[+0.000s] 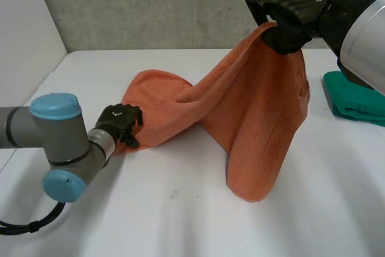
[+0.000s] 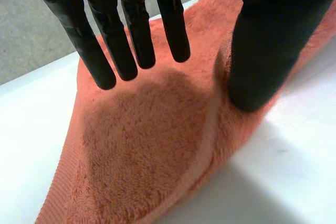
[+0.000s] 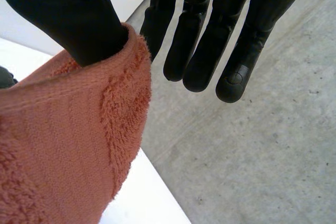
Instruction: Fold the laundry.
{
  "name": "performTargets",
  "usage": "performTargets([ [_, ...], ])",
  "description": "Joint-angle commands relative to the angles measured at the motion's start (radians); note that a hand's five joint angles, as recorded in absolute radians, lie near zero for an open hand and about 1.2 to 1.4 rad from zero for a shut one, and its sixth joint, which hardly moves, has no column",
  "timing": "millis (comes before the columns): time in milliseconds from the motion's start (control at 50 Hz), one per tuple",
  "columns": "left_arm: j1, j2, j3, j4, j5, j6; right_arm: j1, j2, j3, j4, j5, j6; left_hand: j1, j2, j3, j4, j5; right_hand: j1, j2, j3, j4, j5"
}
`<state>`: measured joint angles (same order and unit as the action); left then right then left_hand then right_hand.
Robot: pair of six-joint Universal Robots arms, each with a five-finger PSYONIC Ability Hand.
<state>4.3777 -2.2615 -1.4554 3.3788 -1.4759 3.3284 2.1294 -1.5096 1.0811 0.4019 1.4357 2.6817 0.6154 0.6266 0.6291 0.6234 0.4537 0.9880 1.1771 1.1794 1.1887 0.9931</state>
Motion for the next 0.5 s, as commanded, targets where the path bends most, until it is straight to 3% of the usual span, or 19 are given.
performTargets([
  [20, -0.007, 0.108, -0.091, -0.029, 0.006, 0.002, 0.003, 0.008, 0.013, -0.003, -0.001, -0.002, 0.003, -0.008, -0.010, -0.005, -0.010, 0.408, 0.219, 0.217, 0.208, 0.229],
  [500, -0.007, 0.062, -0.082, -0.018, 0.005, 0.000, 0.001, -0.001, -0.125, 0.002, 0.008, 0.009, 0.012, 0.001, -0.002, 0.004, -0.001, 0.408, 0.219, 0.217, 0.208, 0.229],
])
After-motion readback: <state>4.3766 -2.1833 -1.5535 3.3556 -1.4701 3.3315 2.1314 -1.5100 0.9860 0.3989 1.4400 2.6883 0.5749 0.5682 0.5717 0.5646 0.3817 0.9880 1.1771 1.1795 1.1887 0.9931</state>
